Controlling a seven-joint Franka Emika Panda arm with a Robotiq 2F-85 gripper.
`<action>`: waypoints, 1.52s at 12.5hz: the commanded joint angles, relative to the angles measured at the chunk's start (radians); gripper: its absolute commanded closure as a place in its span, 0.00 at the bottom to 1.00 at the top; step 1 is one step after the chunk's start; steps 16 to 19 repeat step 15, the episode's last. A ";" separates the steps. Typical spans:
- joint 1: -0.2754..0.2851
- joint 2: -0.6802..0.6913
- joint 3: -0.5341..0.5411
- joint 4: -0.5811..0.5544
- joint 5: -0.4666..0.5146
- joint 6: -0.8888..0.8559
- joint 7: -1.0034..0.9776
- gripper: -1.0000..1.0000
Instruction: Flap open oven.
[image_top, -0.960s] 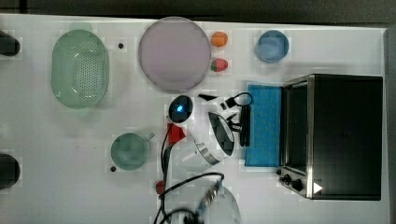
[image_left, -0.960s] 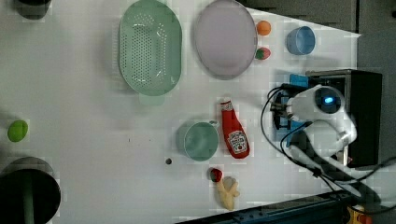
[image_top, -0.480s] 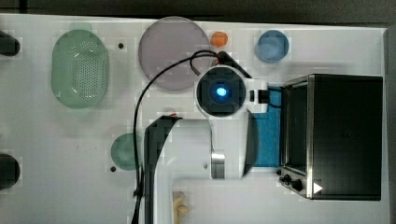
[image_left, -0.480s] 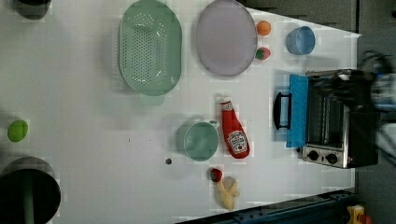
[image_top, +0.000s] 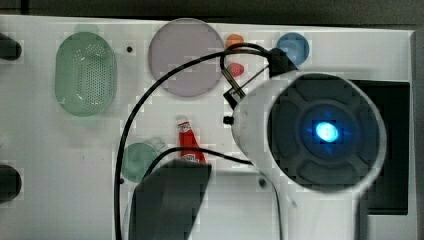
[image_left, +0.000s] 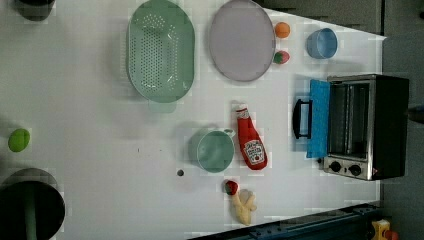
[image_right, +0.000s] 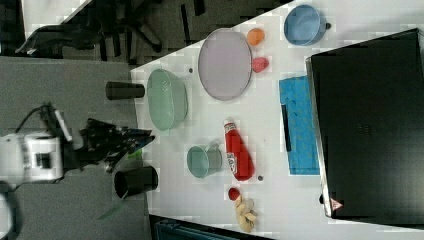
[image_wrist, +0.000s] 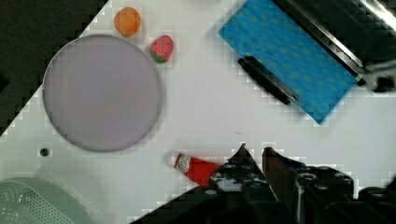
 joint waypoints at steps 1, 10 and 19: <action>0.006 0.038 0.001 0.053 0.008 -0.084 0.076 0.82; 0.006 0.041 0.001 0.050 0.008 -0.077 0.076 0.82; 0.006 0.048 0.001 0.050 0.008 -0.077 0.076 0.82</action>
